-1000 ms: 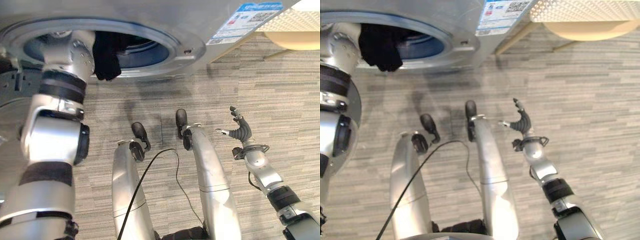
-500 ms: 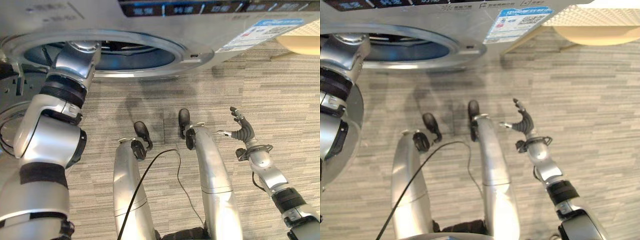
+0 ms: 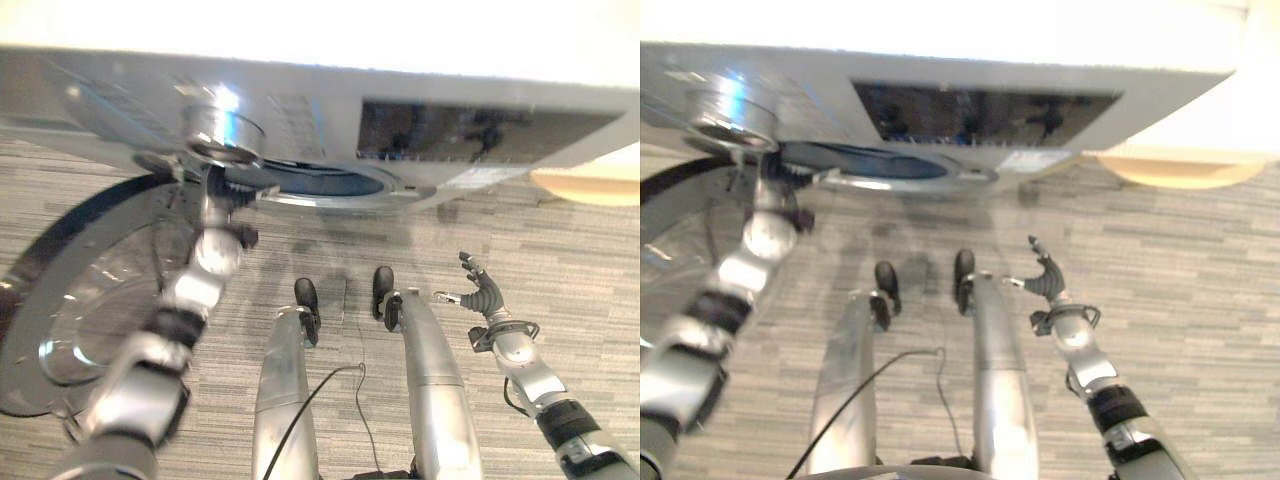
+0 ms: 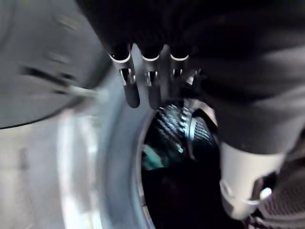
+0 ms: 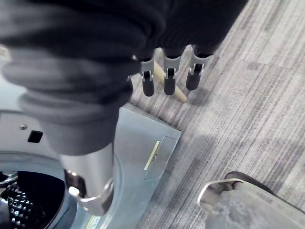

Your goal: Grab the laundry basket,head to the washer,open it,put in the laundry and shut it.

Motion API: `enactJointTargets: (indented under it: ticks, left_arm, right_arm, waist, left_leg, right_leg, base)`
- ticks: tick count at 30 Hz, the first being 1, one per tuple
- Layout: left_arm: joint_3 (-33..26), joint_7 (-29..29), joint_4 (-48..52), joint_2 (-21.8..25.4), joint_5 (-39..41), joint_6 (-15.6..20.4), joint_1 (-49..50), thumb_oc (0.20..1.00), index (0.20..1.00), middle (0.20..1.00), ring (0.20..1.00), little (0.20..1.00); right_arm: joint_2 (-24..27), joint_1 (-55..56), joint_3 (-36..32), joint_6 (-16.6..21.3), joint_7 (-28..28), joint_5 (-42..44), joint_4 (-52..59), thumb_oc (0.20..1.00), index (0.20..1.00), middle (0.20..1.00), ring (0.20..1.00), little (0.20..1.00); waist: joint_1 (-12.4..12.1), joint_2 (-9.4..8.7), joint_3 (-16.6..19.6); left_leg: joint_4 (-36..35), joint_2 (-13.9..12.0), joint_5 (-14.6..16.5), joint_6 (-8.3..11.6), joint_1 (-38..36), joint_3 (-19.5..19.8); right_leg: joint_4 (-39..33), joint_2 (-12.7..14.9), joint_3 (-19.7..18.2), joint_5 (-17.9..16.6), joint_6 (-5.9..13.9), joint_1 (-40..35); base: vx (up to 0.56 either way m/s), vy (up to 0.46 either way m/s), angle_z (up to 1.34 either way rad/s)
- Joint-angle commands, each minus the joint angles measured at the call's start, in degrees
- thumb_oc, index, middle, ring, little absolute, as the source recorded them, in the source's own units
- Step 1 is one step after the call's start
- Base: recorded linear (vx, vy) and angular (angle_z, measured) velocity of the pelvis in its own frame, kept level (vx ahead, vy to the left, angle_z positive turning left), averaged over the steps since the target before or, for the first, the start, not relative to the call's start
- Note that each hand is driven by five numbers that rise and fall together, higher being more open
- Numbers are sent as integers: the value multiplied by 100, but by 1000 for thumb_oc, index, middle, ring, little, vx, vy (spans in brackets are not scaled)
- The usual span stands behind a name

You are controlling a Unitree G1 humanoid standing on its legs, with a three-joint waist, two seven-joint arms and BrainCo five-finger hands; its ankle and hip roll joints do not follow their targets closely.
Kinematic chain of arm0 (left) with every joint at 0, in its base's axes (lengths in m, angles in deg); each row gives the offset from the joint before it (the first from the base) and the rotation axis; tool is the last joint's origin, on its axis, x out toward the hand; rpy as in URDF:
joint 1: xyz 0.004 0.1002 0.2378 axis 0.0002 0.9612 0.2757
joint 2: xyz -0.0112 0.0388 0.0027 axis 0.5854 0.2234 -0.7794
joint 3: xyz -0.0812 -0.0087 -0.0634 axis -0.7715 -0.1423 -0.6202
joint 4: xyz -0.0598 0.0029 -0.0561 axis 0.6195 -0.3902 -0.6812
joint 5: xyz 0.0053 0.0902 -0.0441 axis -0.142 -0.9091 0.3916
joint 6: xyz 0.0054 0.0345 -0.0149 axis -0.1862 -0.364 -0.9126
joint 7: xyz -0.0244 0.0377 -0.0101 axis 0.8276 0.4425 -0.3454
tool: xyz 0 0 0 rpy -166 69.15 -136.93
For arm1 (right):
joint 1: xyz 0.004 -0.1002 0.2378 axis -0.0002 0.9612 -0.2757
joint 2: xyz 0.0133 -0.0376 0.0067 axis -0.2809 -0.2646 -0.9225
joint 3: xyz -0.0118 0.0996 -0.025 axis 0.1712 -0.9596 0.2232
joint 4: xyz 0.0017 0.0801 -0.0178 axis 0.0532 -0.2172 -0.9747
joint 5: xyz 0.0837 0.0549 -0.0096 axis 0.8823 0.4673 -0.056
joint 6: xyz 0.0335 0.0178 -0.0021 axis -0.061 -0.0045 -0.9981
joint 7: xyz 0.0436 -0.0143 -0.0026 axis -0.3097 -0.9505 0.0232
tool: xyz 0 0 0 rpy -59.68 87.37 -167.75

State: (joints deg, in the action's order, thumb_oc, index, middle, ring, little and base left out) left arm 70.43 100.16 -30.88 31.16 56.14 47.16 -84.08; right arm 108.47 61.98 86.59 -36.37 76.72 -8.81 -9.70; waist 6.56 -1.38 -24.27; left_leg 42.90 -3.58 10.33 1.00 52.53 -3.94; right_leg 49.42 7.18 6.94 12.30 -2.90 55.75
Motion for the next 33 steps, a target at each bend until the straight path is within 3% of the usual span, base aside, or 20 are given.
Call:
enactJointTargets:
  ticks: [1, 2, 6, 10, 11, 16, 19, 21, 23, 27, 28, 30, 31, 32, 33]
  left_arm:
    - [-219, -138, 113, -220, 425, 381, 198, 1000, 1000, 1000, 1000, 1000]
    - [-353, -428, 52, -659, 624, 337, 1126, 1000, 1000, 1000, 1000, 1000]
    - [-444, -660, -215, -938, 686, 264, 1940, 1000, 1000, 1000, 1000, 1000]
    - [-532, -829, -505, -1094, 649, 192, 2502, 1000, 1000, 1000, 1000, 1000]
    - [-590, -923, -658, -1129, 583, 128, 2741, 1000, 1000, 1000, 1000, 1000]
    - [-680, -1014, -1153, -1199, 220, 60, 3000, 1000, 1000, 1000, 1000, 1000]
    - [-657, -932, -1232, -1129, 45, 103, 2928, 1000, 1000, 1000, 1000, 1000]
    - [-643, -875, -1304, -1049, 52, 126, 2739, 1000, 1000, 1000, 1000, 1000]
    - [-649, -842, -1253, -984, 80, 134, 2680, 1000, 1000, 1000, 1000, 1000]
    - [-694, -874, -1187, -986, 82, 112, 2812, 1000, 1000, 1000, 1000, 1000]
    - [-727, -845, -1183, -988, 79, 119, 2877, 1000, 1000, 1000, 1000, 1000]
    - [-768, -837, -1100, -1004, 87, 130, 2955, 1000, 1000, 1000, 1000, 1000]
    - [-768, -837, -1098, -1002, 87, 129, 2957, 1000, 1000, 1000, 1000, 1000]
    - [-761, -863, -1053, -1077, 72, 111, 3025, 1000, 1000, 1000, 1000, 1000]
    - [-772, -877, -1043, -1110, 70, 99, 3029, 1000, 1000, 1000, 1000, 1000]
  right_arm:
    - [-61, 83, -162, -8, -139, -44, -28, 1000, 1000, 1000, 1000, 1000]
    - [-158, 250, -274, -146, -91, -146, -378, 1000, 1000, 1000, 1000, 1000]
    - [-271, 450, -370, -228, -8, -180, -716, 1000, 1000, 1000, 1000, 1000]
    - [-343, 639, -485, -294, 70, -256, -1061, 1000, 1000, 1000, 1000, 1000]
    - [-389, 766, -539, -307, 146, -282, -1237, 1000, 1000, 1000, 1000, 1000]
    - [-482, 993, -650, -388, 228, -454, -1666, 1000, 1000, 1000, 1000, 1000]
    - [-494, 1024, -671, -411, 185, -502, -1676, 1000, 1000, 1000, 1000, 1000]
    - [-503, 933, -634, -433, 168, -454, -1744, 1000, 1000, 1000, 1000, 1000]
    - [-515, 919, -568, -418, 171, -443, -1785, 1000, 1000, 1000, 1000, 1000]
    - [-561, 1042, -553, -399, 253, -469, -1847, 1000, 1000, 1000, 1000, 1000]
    - [-584, 1075, -568, -390, 240, -453, -1822, 1000, 1000, 1000, 1000, 1000]
    - [-605, 1083, -554, -393, 232, -406, -1846, 1000, 1000, 1000, 1000, 1000]
    - [-606, 1083, -552, -392, 231, -406, -1847, 1000, 1000, 1000, 1000, 1000]
    - [-575, 1045, -563, -387, 204, -376, -1883, 1000, 1000, 1000, 1000, 1000]
    - [-564, 1038, -573, -399, 196, -389, -1913, 1000, 1000, 1000, 1000, 1000]
  waist:
    - [-108, -4, 86]
    - [-237, -34, 161]
    - [-323, -64, 290]
    - [-370, -77, 461]
    - [-388, -81, 665]
    - [-409, -137, 1140]
    - [-403, -109, 1176]
    - [-439, -68, 1074]
    - [-509, 49, 1010]
    - [-723, 88, 1259]
    - [-822, 10, 1296]
    - [-1016, -47, 1337]
    - [-1009, -50, 1339]
    - [-1105, 12, 1330]
    - [-1112, 58, 1299]
  left_leg:
    - [-694, -62, 101, -2, -722, 154]
    - [-1517, 89, -106, 7, -1702, 153]
    - [-2351, 203, -488, -4, -2569, 108]
    - [-2952, 233, -580, 1, -3331, 57]
    - [-3289, 247, -616, -9, -3731, 36]
    - [-4004, 369, -703, -83, -4521, -117]
    - [-4413, 419, -858, -120, -4775, -223]
    - [-4420, 337, -1036, -157, -4631, -268]
    - [-4393, 232, -1243, -196, -4468, -307]
    - [-4520, 212, -1568, -182, -4249, -313]
    - [-4493, 246, -1666, -144, -4063, -332]
    - [-4426, 232, -1853, -62, -3739, -314]
    - [-4422, 234, -1851, -60, -3738, -308]
    - [-4416, 179, -2155, 123, -3436, -338]
    - [-4453, 163, -2234, 213, -3395, -334]
  right_leg:
    - [-1119, 84, -117, -29, 552, -926]
    - [-1876, 117, 34, -215, 608, -1938]
    - [-2733, 120, 210, -584, 647, -2883]
    - [-3367, 96, 311, -734, 742, -3693]
    - [-3725, 60, 297, -804, 803, -4066]
    - [-4626, 30, 232, -1160, 1010, -4795]
    - [-4657, 46, 120, -1395, 1169, -4728]
    - [-4266, -44, 11, -1243, 1227, -4495]
    - [-3404, -198, 52, -783, 1136, -4498]
    - [-2369, -604, -178, -134, 977, -5168]
    - [-2557, -711, -314, 50, 932, -5506]
    - [-3326, -830, -334, 415, 619, -5804]
    - [-3346, -829, -328, 409, 617, -5816]
    - [-3959, -1055, -368, 377, 468, -5869]
    - [-4134, -1130, -342, 321, 437, -5880]
  base:
    - [111, 38, 26]
    - [96, 24, 24]
    - [59, 50, 15]
    - [116, 52, 8]
    - [156, 72, -1]
    - [124, 126, -17]
    - [-82, 166, -27]
    - [-321, 95, -37]
    - [-339, 90, -36]
    - [-246, -16, 1]
    - [-270, -103, 2]
    - [-251, -108, -5]
    - [-381, -136, -21]
    - [-351, -107, -20]
    - [-355, -106, 14]
